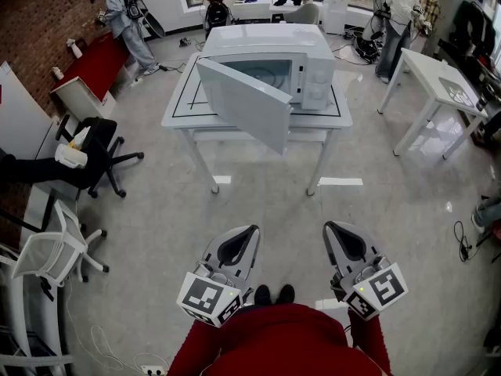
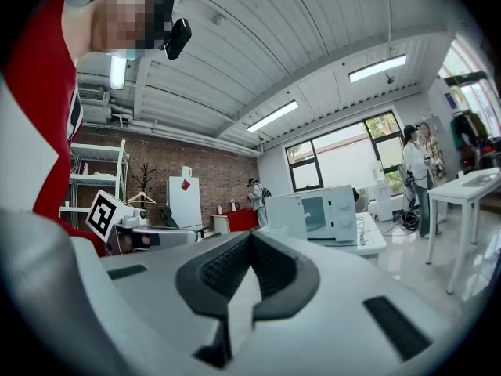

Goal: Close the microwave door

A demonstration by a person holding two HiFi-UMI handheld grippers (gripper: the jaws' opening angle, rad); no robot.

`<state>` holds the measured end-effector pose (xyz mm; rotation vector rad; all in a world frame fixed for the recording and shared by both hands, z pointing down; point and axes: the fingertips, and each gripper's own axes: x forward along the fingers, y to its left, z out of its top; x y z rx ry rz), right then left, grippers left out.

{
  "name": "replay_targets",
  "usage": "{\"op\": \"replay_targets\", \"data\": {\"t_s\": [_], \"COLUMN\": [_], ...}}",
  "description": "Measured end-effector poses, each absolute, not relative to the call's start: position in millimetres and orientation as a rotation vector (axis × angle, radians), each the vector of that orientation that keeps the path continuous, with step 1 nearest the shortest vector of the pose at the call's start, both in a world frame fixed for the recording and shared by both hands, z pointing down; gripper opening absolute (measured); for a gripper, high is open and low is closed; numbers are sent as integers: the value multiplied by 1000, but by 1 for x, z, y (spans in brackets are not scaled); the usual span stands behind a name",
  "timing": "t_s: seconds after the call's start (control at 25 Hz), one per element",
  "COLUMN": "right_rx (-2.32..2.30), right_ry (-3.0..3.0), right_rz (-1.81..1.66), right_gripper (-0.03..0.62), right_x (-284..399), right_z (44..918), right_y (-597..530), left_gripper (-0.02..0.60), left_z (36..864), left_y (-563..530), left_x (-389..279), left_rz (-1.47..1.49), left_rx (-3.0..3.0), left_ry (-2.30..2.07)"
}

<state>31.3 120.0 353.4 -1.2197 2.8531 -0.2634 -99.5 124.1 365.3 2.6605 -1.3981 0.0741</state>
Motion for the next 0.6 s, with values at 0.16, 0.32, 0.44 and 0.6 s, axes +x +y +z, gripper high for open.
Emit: {"op": "replay_targets", "data": {"t_s": [0.16, 0.32, 0.44, 0.6], "right_rx": [-1219, -1217, -1212, -1198], "right_ry": [2854, 2856, 2859, 2873], "right_rz": [-267, -265, -261, -242], "right_gripper": [12, 12, 12, 13], "right_x": [32, 35, 35, 35], "right_z": [355, 355, 355, 355], "right_y": [122, 122, 123, 125], "left_gripper": [9, 11, 10, 10], "left_z": [366, 367, 368, 370], "left_y": [125, 125, 127, 127], "left_x": [-100, -98, -97, -98], "left_rz": [78, 73, 69, 58], "left_rx": [2656, 2649, 2646, 2634], "left_ry": [-1402, -1405, -1403, -1412]}}
